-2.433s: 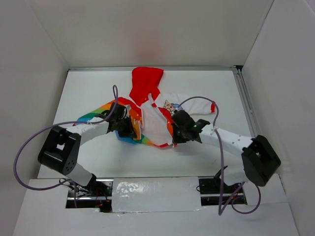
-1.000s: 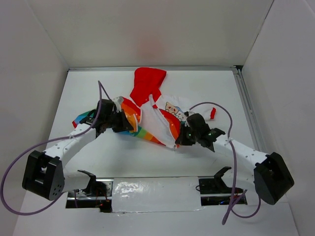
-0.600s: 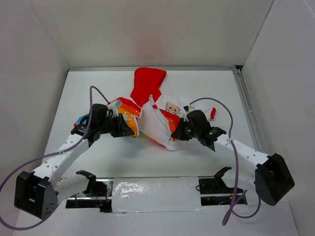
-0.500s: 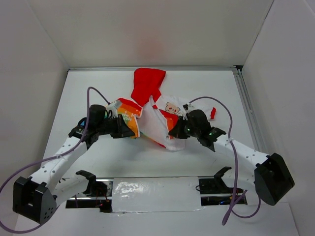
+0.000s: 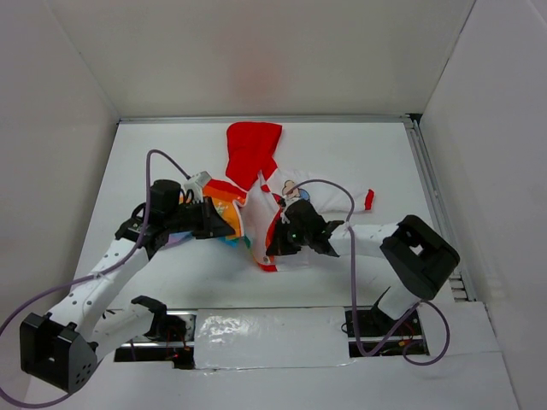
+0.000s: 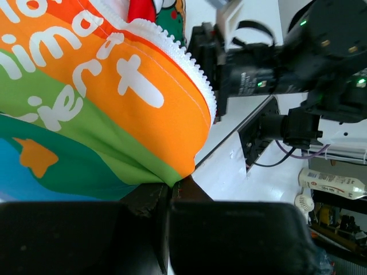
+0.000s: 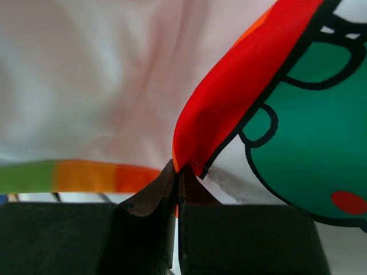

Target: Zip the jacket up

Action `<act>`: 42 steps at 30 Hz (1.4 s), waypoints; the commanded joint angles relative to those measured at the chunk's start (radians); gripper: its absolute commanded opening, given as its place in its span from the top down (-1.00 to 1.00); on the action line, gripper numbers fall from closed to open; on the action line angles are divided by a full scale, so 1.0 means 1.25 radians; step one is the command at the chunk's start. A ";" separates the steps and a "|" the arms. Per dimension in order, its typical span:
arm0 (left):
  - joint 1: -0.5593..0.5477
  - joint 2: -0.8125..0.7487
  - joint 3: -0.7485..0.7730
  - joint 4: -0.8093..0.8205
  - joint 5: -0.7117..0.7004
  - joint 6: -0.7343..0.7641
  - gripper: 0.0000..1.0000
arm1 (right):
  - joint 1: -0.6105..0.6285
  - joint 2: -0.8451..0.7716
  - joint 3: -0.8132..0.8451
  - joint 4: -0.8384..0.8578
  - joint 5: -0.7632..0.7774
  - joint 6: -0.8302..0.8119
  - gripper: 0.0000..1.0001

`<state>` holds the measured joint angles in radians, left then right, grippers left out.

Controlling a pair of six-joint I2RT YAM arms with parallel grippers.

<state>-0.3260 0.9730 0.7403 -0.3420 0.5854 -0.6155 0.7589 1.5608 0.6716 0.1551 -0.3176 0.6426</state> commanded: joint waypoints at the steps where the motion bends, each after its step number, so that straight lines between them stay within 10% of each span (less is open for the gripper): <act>1: -0.003 0.009 0.058 0.022 0.014 -0.023 0.94 | 0.027 0.018 0.053 0.010 0.060 0.000 1.00; 9: 0.001 0.011 0.095 0.051 0.011 -0.041 1.00 | 0.069 0.020 0.071 -0.046 0.187 -0.026 1.00; 15: -0.003 0.009 0.025 0.113 0.046 -0.055 1.00 | 0.067 -0.225 -0.045 0.083 0.296 -0.021 1.00; 23: -0.019 0.039 0.026 0.226 0.103 -0.077 1.00 | 0.045 -0.504 -0.227 0.440 0.107 -0.054 1.00; 31: -0.047 0.100 0.072 0.342 0.178 -0.067 1.00 | 0.060 -0.623 -0.254 0.468 -0.032 -0.176 1.00; 39: -0.069 0.109 0.077 0.412 0.209 -0.068 1.00 | 0.075 -0.606 -0.254 0.427 0.239 -0.176 1.00; 42: -0.077 0.088 0.073 0.410 0.177 -0.070 1.00 | 0.069 -0.568 -0.160 0.223 0.519 -0.074 1.00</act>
<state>-0.4107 1.1233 0.8078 0.0826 0.7979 -0.7113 0.8482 0.8139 0.3664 0.5846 0.0132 0.4610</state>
